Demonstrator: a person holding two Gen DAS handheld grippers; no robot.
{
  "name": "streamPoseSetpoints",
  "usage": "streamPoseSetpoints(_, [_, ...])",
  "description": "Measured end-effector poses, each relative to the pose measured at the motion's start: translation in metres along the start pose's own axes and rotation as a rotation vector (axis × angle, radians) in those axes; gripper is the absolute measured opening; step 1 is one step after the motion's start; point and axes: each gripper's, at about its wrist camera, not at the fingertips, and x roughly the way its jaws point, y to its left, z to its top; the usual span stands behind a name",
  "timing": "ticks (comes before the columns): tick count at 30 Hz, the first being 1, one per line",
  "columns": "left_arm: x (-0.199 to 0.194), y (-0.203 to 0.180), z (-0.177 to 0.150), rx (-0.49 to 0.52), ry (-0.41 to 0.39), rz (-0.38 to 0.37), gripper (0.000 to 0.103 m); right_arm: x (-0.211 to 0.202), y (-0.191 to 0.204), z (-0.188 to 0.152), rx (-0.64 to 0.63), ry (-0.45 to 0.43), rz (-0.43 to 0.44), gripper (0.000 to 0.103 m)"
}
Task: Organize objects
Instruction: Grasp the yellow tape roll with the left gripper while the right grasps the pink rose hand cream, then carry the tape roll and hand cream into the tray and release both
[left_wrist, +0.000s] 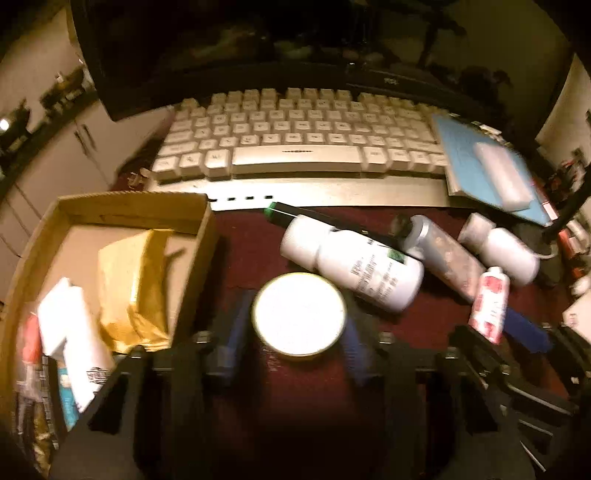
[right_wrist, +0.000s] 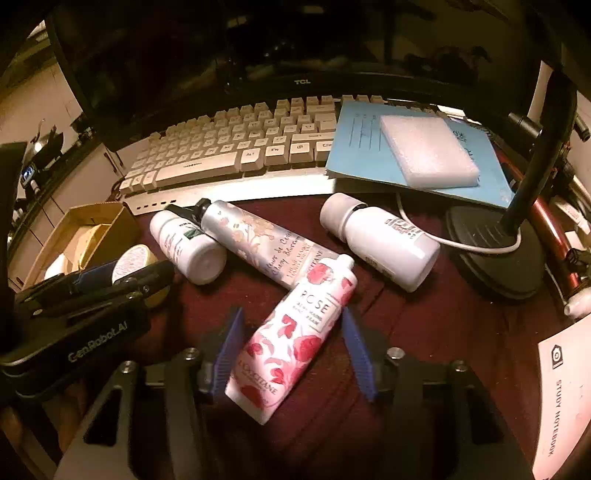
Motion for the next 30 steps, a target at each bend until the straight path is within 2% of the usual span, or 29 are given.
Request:
streamPoseSetpoints(4, [-0.005, 0.001, -0.005, -0.010, -0.018, -0.030, 0.040, -0.002, 0.001, 0.000, -0.011, 0.007, 0.008, 0.043])
streamPoseSetpoints(12, [-0.032, -0.004, -0.040, 0.018, -0.020, -0.102, 0.040, -0.019, 0.002, -0.016, -0.024, 0.017, 0.106, 0.032])
streamPoseSetpoints(18, [-0.060, 0.004, -0.064, -0.014, -0.047, -0.118, 0.040, -0.043, 0.022, -0.026, -0.105, -0.040, 0.115, 0.031])
streamPoseSetpoints(21, [-0.076, 0.009, -0.071, -0.026, -0.084, -0.134, 0.040, -0.049, 0.025, -0.027, -0.111, -0.046, 0.134, 0.031])
streamPoseSetpoints(30, [-0.100, 0.021, -0.088, -0.079, -0.099, -0.190, 0.040, -0.057, 0.027, -0.033, -0.112, -0.074, 0.161, 0.031])
